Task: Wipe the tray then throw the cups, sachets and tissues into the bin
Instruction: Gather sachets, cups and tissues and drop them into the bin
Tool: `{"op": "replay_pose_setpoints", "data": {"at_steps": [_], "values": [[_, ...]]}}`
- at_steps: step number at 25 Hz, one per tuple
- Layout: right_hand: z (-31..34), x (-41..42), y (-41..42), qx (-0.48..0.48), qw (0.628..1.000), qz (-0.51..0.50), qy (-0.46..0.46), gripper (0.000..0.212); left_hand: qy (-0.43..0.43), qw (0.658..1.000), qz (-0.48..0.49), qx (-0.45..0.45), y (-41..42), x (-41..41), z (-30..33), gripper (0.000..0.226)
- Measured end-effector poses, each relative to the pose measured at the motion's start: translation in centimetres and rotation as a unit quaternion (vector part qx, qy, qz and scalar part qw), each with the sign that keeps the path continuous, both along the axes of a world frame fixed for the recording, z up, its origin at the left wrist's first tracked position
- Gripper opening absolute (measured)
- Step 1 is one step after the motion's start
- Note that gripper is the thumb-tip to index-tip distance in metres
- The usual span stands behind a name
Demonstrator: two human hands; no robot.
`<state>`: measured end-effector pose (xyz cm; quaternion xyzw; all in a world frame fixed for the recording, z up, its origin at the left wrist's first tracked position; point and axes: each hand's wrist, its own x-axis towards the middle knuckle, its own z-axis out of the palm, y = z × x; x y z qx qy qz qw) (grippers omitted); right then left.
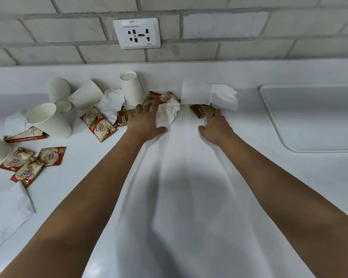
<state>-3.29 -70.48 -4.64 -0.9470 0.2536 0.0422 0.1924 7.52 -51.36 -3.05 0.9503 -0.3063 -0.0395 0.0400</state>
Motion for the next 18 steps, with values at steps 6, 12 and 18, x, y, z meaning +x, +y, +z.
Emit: {"op": "replay_pose_setpoints", "data": {"at_steps": [6,12,18], "values": [[-1.5,0.3,0.3,-0.058,0.996,-0.033,-0.06,0.048,-0.094,0.995,-0.016,0.041,-0.9,1.0,-1.8,0.074],[-1.0,-0.7,1.4,-0.002,0.995,-0.071,-0.063,0.032,-0.056,0.992,0.023,-0.111,-1.3,-0.1,-3.5,0.028],[0.1,-2.2,1.7,0.182,0.967,-0.134,-0.113,0.063,-0.054,0.974,0.032,-0.216,-1.6,-2.8,-2.9,0.026]]}}
